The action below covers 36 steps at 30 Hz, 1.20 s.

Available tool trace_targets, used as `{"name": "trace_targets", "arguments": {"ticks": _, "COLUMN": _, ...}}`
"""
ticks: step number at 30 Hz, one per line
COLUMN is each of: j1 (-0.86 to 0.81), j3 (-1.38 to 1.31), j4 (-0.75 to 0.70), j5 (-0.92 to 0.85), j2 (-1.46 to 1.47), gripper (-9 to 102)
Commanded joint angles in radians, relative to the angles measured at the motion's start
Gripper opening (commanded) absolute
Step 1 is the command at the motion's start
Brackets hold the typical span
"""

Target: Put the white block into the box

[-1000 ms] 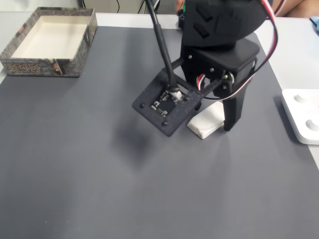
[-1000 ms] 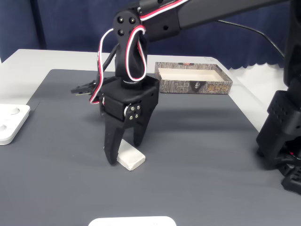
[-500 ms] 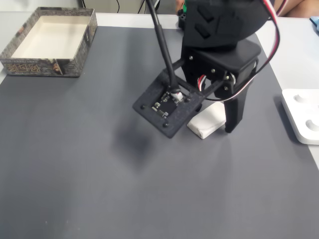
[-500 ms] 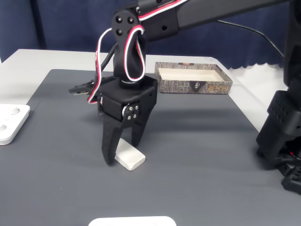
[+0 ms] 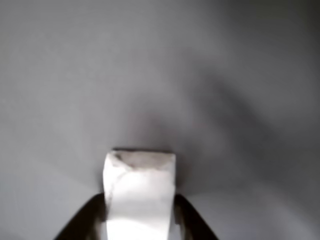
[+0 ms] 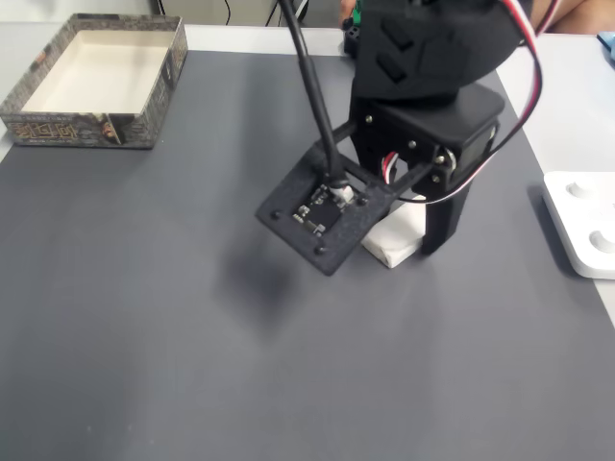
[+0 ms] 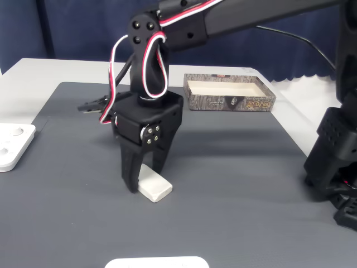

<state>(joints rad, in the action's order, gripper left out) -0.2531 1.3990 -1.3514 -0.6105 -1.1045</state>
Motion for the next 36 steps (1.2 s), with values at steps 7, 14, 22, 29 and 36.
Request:
{"name": "trace_targets", "arguments": {"ticks": 7, "j1": 0.040, "j3": -0.083, "j4": -0.034, "j5": -0.048, "j2": 0.008, "gripper": -2}}
{"name": "trace_targets", "arguments": {"ticks": 14, "j1": 0.040, "j3": -0.084, "j4": -0.035, "j5": -0.049, "j2": 0.014, "gripper": -2}}
{"name": "trace_targets", "arguments": {"ticks": 22, "j1": 0.023, "j3": -0.117, "j4": -0.114, "j5": -0.032, "j2": 0.005, "gripper": -2}}
{"name": "trace_targets", "arguments": {"ticks": 29, "j1": -0.054, "j3": -0.150, "j4": -0.249, "j5": 0.052, "j2": -0.110, "gripper": -2}}
{"name": "trace_targets", "arguments": {"ticks": 36, "j1": -0.117, "j3": -0.126, "j4": -0.276, "j5": 0.094, "j2": -0.235, "gripper": -2}}
